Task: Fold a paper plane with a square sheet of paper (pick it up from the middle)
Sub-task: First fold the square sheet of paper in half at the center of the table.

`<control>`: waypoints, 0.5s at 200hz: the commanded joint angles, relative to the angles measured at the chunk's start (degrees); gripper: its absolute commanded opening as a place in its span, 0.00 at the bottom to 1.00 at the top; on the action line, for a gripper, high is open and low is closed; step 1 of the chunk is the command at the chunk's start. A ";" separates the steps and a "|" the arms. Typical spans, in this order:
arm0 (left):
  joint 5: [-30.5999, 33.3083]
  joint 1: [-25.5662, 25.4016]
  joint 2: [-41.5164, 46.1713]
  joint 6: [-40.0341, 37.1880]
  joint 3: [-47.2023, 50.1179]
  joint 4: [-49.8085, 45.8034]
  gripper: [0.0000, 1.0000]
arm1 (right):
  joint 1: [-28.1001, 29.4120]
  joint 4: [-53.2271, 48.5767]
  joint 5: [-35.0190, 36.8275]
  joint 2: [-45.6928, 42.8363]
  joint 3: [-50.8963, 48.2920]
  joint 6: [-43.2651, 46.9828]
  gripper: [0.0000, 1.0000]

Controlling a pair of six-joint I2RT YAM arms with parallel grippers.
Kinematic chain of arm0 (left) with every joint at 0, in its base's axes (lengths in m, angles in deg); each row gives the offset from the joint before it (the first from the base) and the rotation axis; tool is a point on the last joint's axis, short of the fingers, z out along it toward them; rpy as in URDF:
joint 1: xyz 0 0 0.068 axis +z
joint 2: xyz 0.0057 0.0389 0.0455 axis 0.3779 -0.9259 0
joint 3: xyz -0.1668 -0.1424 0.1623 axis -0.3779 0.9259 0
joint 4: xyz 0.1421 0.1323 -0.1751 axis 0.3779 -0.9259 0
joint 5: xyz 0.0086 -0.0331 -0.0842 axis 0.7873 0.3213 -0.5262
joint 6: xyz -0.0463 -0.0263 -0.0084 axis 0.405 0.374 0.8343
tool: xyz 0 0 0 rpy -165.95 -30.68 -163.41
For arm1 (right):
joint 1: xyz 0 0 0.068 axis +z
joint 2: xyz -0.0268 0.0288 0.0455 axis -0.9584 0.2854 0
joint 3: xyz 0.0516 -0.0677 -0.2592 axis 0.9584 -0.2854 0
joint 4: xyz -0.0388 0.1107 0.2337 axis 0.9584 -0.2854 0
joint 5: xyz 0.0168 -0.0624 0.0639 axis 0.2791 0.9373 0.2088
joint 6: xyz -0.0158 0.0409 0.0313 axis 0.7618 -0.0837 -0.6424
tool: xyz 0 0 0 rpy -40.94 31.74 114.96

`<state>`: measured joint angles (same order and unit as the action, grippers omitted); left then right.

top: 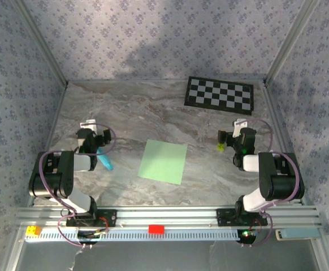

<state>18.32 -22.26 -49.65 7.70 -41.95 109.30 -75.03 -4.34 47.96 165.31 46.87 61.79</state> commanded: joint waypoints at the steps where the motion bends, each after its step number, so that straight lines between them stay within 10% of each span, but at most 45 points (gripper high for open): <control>1: -0.21 0.23 3.46 -0.41 0.81 2.52 1.00 | 0.29 -4.01 -0.86 -3.93 1.62 1.18 1.00; 54: 0.91 2.04 18.11 4.21 1.26 -9.29 1.00 | -0.28 -29.54 2.84 -16.71 9.91 -8.27 1.00; 100: 8.01 2.77 34.09 23.63 -9.25 -41.57 1.00 | -1.79 -58.68 -13.32 -16.98 24.10 -20.79 1.00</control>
<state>21.53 -19.94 -21.50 17.56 -43.41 89.84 -75.53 -43.84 46.17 147.83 65.75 49.22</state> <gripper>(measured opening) 0.997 0.995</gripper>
